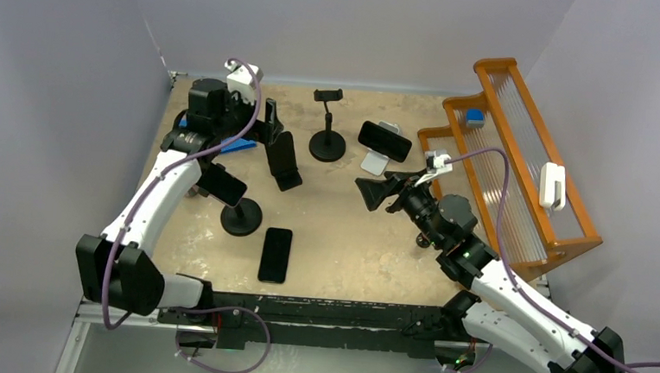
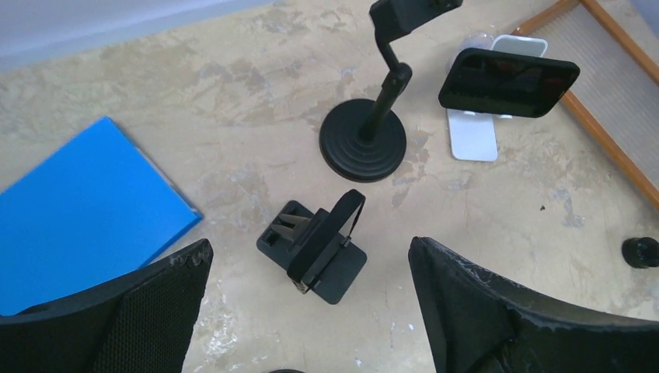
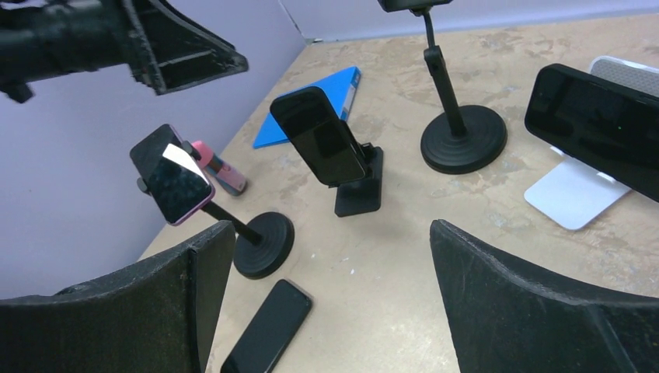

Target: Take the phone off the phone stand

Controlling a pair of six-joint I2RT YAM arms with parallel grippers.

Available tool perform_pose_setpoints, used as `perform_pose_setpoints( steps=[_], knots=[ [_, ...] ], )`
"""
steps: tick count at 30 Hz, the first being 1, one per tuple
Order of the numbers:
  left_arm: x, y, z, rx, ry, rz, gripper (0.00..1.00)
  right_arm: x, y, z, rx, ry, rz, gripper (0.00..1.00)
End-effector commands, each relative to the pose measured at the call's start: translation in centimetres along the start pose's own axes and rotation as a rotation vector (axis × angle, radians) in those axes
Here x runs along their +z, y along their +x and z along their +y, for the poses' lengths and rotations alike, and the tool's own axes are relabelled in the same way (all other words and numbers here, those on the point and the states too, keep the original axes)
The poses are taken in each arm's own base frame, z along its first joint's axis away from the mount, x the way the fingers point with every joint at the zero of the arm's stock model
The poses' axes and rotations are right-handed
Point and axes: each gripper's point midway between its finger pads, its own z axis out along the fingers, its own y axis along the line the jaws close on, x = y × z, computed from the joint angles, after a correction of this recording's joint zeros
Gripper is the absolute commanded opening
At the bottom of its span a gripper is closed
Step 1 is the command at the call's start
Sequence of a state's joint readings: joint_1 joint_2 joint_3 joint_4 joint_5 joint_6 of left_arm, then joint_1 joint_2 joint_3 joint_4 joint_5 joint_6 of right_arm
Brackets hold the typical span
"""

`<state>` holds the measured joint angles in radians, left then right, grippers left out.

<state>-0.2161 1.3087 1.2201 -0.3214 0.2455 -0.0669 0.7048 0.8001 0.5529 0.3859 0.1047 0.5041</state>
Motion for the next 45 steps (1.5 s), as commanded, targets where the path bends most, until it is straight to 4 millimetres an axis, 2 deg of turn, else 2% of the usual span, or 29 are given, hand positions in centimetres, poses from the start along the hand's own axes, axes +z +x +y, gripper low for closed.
perform_pose_setpoints(
  steps=[1,4,8,14,18,30,35,45],
  knots=[
    [0.3,-1.8,-0.5,-0.064,0.120,-0.056,0.98,-0.6,-0.9,1.0,-0.016,-0.047,-0.019,0.96],
    [0.7,-1.5,-0.8,-0.064,0.176,-0.053,0.98,-0.9,-1.0,1.2,-0.022,-0.059,-0.023,0.96],
    [1.8,-0.2,-0.5,-0.065,0.216,-0.016,0.95,-1.0,-0.9,1.5,-0.024,-0.080,-0.018,0.96],
    [4.4,2.0,0.2,-0.003,0.251,0.036,0.90,-1.3,-0.6,1.7,-0.024,-0.097,-0.014,0.96],
    [5.4,2.4,0.4,0.039,0.269,0.034,0.86,-1.5,-0.8,1.7,-0.025,-0.094,-0.021,0.96],
    [6.1,4.5,0.5,0.060,0.286,0.035,0.75,-1.3,-0.6,1.4,-0.025,-0.084,-0.020,0.97],
    [6.2,4.7,0.2,0.069,0.306,0.031,0.73,-1.3,-0.5,1.3,-0.027,-0.081,-0.019,0.97],
    [6.4,5.8,-0.2,0.052,0.328,0.053,0.62,-1.2,-0.4,1.1,-0.030,-0.076,-0.016,0.97]
  ],
)
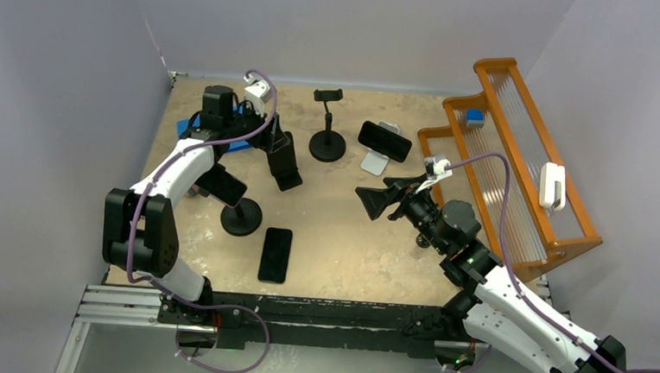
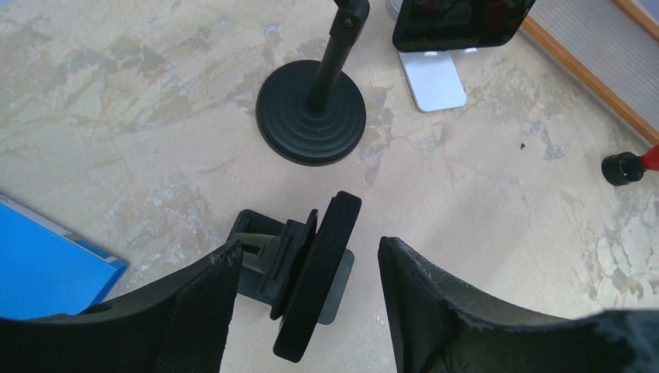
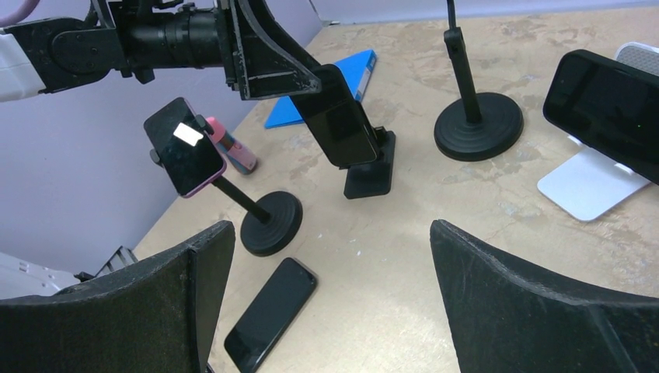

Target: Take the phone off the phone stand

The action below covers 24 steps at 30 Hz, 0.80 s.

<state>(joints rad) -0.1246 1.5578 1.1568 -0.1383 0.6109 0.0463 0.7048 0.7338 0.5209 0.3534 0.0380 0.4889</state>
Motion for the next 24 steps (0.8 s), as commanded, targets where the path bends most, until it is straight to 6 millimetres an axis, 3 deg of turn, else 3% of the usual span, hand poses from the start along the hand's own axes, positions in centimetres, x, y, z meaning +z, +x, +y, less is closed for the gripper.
perform_pose_setpoints(
  steps=[1,18,24],
  knots=[
    [0.1,-0.4,-0.5,0.038,0.044,-0.033,0.61,0.1,-1.2,0.4,-0.017,-0.016,-0.045,0.97],
    [1.0,0.6,-1.3,0.067,0.063,0.002,0.42,0.0,-1.2,0.2,-0.016,-0.005,-0.050,0.97],
    [0.9,0.3,-1.3,0.074,0.057,-0.005,0.27,0.0,-1.2,0.2,-0.016,-0.006,-0.049,0.97]
  ],
)
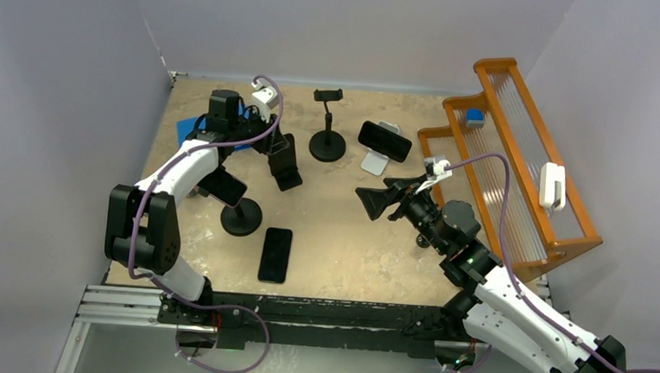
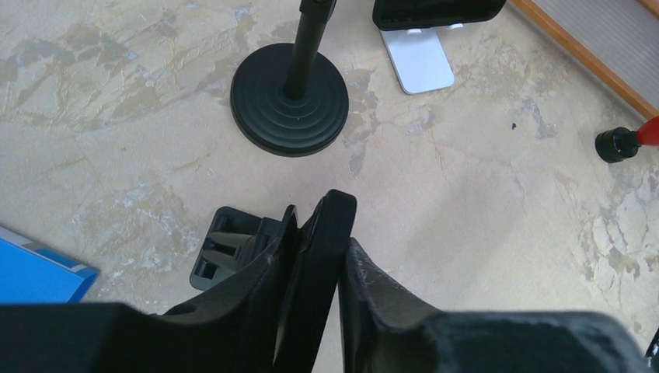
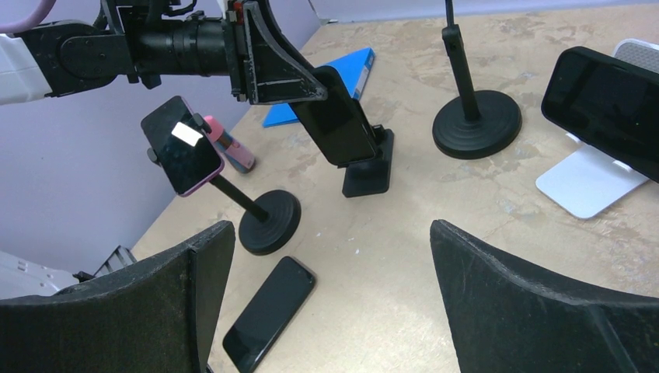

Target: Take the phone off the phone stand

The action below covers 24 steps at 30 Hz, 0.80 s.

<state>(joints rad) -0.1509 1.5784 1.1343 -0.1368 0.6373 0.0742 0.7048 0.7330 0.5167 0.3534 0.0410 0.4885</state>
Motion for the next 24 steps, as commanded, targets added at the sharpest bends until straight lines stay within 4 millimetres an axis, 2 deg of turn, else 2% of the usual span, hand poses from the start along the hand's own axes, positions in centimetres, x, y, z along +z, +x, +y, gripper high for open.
perform_pose_setpoints(
  steps=[1,10,19,24],
  knots=[
    [-0.1,-1.5,-0.1,0.060,0.003,-0.042,0.24,0.0,-1.3,0.3,-0.016,-0.009,-0.050,0.97],
    [-0.6,-2.8,-0.4,0.077,0.002,-0.065,0.00,0.0,-1.4,0.3,-0.015,-0.007,-0.052,0.97],
    [-1.9,-5.3,-0.9,0.105,-0.023,-0.115,0.00,0.1,-1.4,0.3,-0.017,-0.006,-0.052,0.97],
    [-2.2,-5.7,-0.8,0.110,-0.041,-0.123,0.00,0.1,-1.3,0.2,-0.017,-0.004,-0.048,0.97]
  ],
)
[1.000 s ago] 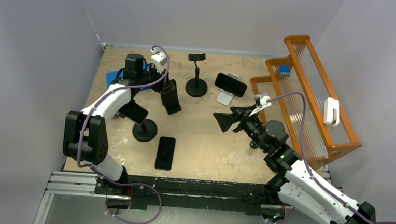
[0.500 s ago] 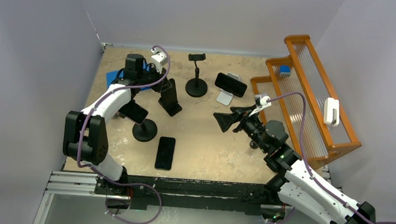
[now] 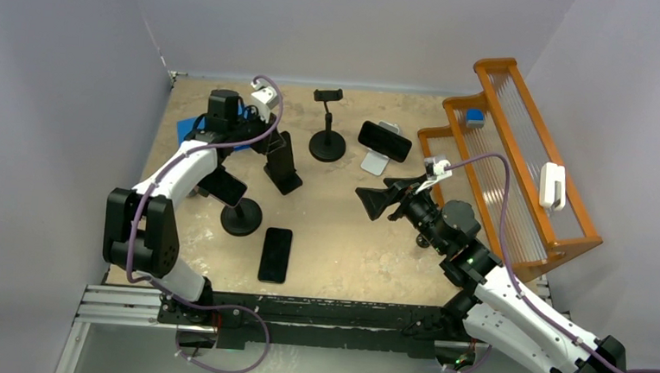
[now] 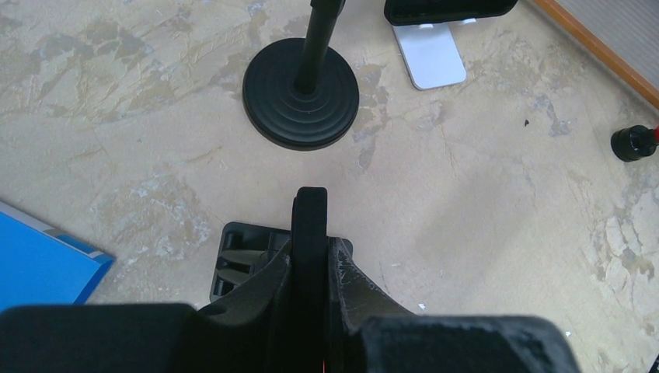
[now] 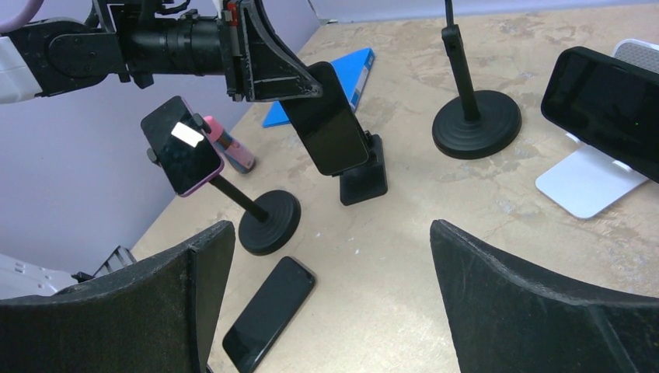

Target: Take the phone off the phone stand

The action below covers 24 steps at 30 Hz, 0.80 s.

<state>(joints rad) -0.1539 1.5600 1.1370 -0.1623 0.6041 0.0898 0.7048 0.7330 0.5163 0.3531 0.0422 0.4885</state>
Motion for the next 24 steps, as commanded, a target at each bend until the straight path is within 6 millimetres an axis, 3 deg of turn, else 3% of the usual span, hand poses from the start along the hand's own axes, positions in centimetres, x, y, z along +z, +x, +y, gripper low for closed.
perform_pose_setpoints(
  steps=[1,16,24],
  knots=[
    [-1.9,-5.7,-0.8,0.094,-0.020,-0.133,0.00,0.1,-1.4,0.3,-0.017,-0.006,-0.049,0.97],
    [-4.1,-8.7,-1.9,0.125,-0.077,-0.199,0.00,0.4,-1.4,0.2,-0.018,0.001,-0.042,0.97],
    [-6.5,-11.2,-3.8,0.146,-0.088,-0.267,0.00,0.5,-1.3,0.2,-0.015,0.006,-0.032,0.97]
  ],
)
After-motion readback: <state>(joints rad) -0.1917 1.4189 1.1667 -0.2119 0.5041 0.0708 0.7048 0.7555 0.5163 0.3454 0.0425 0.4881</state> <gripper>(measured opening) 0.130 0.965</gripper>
